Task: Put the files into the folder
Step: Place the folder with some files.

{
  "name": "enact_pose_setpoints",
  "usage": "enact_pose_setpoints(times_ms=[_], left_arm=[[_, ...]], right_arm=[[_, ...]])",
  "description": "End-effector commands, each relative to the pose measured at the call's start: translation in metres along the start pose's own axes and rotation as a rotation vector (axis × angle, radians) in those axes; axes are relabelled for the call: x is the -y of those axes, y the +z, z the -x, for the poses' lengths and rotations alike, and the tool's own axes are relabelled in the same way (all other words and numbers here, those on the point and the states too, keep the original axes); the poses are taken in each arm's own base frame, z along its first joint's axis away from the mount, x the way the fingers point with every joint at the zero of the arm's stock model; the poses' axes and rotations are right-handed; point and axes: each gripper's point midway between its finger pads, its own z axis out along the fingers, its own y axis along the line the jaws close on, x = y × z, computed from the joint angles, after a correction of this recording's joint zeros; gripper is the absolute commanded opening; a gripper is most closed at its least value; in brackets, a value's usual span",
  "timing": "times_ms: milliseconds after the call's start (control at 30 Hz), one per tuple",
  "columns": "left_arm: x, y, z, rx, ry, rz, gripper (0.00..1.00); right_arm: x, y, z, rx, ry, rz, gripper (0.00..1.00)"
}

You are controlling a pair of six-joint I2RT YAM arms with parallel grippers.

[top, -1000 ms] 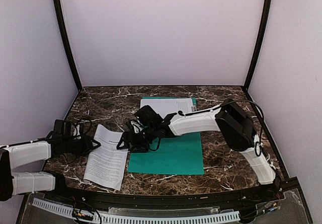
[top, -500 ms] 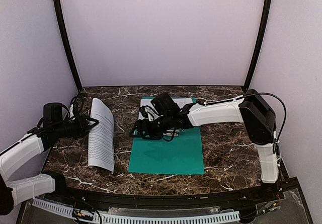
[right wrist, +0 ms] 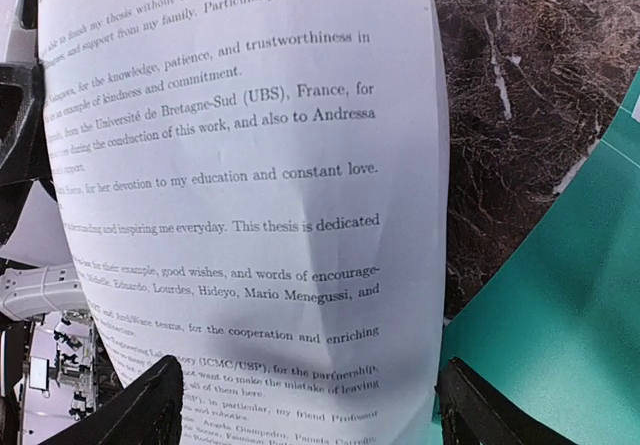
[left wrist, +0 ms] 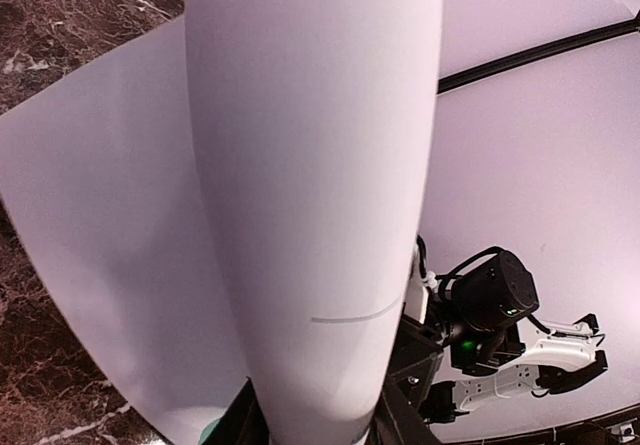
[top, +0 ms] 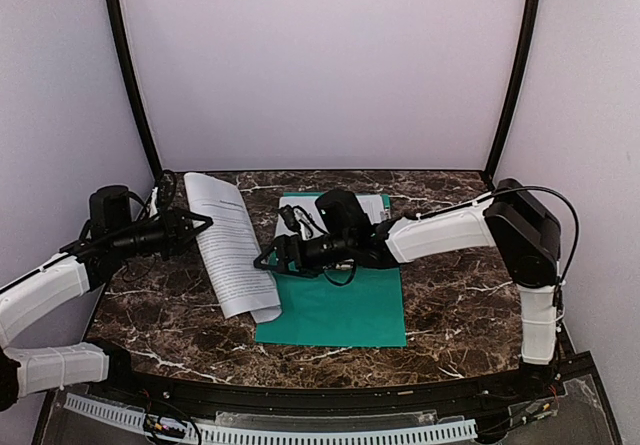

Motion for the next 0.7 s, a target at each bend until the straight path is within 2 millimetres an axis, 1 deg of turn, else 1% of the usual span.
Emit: enact_pose_setpoints(times_ms=[0,167,267,300,367,400,433,467,500,533,567,600,633,667], left_arm=[[0.021,0.003,0.008,0.011,0.028,-0.059,0.33],[0.013,0.008,0.002,-0.009,0.032,-0.041,0.33],[-0.009,0.002,-0.002,-0.016,0.057,0.093,0.33],[-0.021,-0.001,-0.005,-0.022,0.058,0.155,0.33],[-0.033,-0.003,-0.010,-0.026,0.061,0.200,0.34],[-0.035,-0.002,-0.011,-0.023,0.062,0.199,0.33],[-0.041,0.000,-0.016,-0.036,0.048,0.199,0.33],[-0.039,0.002,-0.015,-0.031,0.049,0.180,0.33],[-0.043,0.006,-0.023,-0.059,0.019,0.167,0.33],[-0.037,0.009,-0.019,-0.046,0.030,0.128,0.33],[-0.040,0.013,-0.027,-0.076,-0.005,0.110,0.33],[-0.035,0.015,-0.026,-0.073,-0.001,0.077,0.33],[-0.032,0.018,-0.031,-0.101,-0.020,0.053,0.33],[-0.024,0.019,-0.030,-0.110,-0.020,0.022,0.34]], right_arm=[[-0.017,-0.013,0.017,0.068,-0.028,0.072,0.85],[-0.006,-0.018,0.017,0.076,-0.028,0.039,0.84],[0.001,-0.024,0.016,0.076,-0.034,0.009,0.84],[0.005,-0.025,0.016,0.074,-0.036,-0.007,0.84],[0.010,-0.026,0.015,0.071,-0.052,-0.048,0.84],[0.013,-0.027,0.015,0.070,-0.059,-0.065,0.84],[0.015,-0.029,0.014,0.068,-0.065,-0.082,0.84],[0.018,-0.032,0.013,0.070,-0.070,-0.100,0.84],[0.019,-0.034,0.013,0.073,-0.079,-0.115,0.84],[0.022,-0.038,0.012,0.075,-0.085,-0.132,0.84],[0.024,-0.041,0.013,0.078,-0.088,-0.152,0.84],[0.025,-0.046,0.013,0.081,-0.094,-0.169,0.84],[0.029,-0.050,0.012,0.081,-0.094,-0.193,0.84],[0.031,-0.055,0.012,0.085,-0.095,-0.205,0.84]])
